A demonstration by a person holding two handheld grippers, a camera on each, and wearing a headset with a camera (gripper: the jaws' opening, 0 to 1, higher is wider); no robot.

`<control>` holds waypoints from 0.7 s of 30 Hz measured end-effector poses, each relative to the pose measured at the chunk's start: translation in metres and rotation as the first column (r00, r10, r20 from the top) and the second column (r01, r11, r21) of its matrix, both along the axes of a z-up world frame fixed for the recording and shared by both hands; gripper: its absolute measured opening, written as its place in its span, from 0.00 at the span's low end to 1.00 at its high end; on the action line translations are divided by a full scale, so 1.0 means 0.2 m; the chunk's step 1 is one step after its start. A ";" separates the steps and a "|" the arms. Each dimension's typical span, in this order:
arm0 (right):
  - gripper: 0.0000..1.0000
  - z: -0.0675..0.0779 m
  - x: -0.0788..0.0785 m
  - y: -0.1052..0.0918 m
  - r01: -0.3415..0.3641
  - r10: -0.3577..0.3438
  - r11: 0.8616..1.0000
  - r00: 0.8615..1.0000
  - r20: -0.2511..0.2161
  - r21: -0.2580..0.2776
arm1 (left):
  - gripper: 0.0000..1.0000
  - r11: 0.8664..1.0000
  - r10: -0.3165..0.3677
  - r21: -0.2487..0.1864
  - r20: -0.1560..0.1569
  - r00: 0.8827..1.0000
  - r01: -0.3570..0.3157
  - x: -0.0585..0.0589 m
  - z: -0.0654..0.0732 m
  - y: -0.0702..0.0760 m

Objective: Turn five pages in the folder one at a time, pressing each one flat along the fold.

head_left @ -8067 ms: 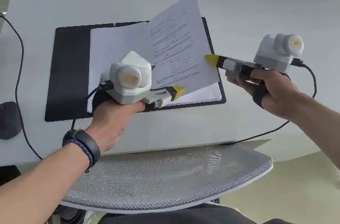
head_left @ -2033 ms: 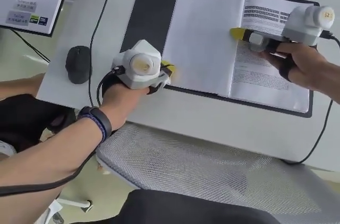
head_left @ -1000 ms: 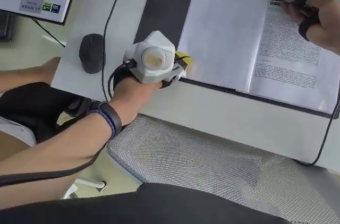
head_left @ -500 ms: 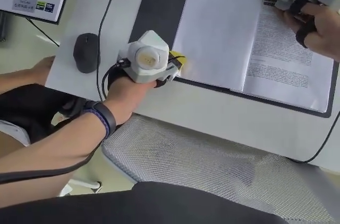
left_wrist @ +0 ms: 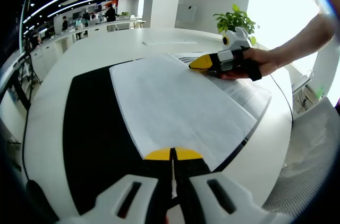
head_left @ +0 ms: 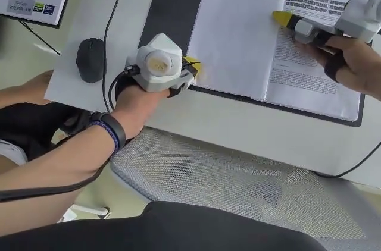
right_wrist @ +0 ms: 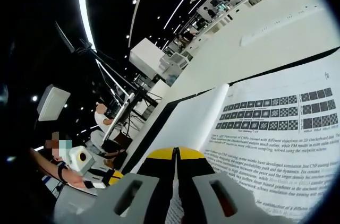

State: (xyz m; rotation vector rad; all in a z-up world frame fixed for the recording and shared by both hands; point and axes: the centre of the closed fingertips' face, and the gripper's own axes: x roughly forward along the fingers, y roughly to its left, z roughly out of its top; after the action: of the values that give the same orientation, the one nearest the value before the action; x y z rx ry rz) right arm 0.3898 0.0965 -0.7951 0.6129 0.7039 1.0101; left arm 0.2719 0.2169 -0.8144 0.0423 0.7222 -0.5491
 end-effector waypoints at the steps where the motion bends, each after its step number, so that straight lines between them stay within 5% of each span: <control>1: 0.00 0.00 -0.03 0.00 -0.007 0.007 1.000 1.000 -0.001 0.002 | 0.00 1.000 0.000 0.000 0.000 1.000 0.000 0.00 0.00 0.00; 21: 0.00 0.03 -0.67 0.04 -0.185 0.185 0.983 0.982 -0.021 -0.003 | 0.00 1.000 -0.004 -0.004 0.006 1.000 0.004 0.01 -0.01 0.01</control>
State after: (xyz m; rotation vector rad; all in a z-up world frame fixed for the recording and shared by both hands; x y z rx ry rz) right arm 0.2562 0.1045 -0.7888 0.5615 0.7917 1.1754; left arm 0.2735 0.2180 -0.8158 0.0419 0.7154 -0.5536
